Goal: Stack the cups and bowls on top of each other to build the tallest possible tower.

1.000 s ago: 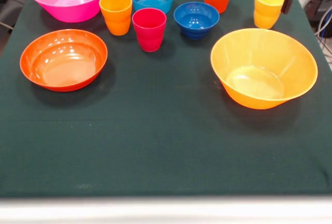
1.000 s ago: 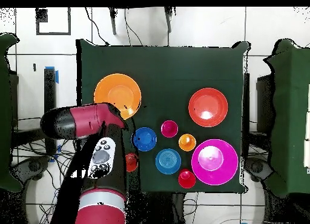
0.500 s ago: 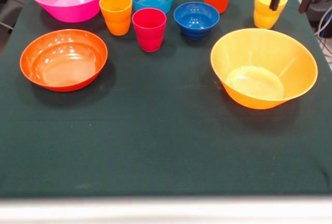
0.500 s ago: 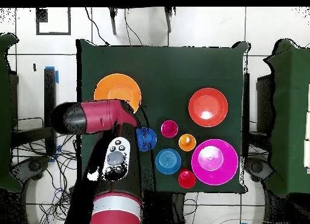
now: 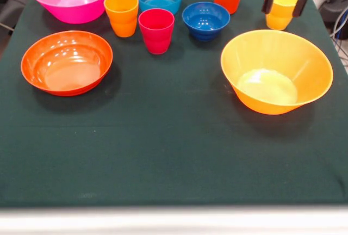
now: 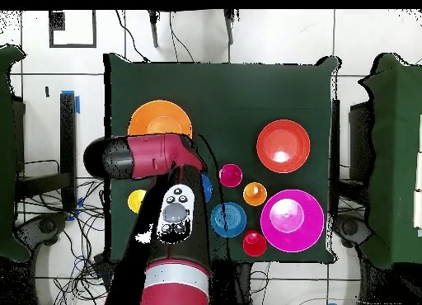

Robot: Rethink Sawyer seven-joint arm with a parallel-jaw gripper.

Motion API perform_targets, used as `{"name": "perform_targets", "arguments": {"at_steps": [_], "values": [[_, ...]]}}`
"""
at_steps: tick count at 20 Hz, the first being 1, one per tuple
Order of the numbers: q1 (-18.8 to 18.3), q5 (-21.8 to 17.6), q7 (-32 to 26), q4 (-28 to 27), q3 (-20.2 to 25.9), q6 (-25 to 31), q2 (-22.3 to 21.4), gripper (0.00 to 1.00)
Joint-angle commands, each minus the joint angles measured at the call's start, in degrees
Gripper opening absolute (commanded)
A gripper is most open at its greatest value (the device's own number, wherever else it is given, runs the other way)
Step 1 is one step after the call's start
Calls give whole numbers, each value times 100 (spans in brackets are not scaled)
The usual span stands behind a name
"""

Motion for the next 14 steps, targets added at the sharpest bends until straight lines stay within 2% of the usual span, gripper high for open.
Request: {"name": "perform_targets", "arguments": {"at_steps": [1,8,14], "values": [[-187,-583,-502,37,565,164,456,100],[-413,-632,-494,-281,915,-153,1001,100],[-295,-659,-229,-638,856,-176,1345,100]]}}
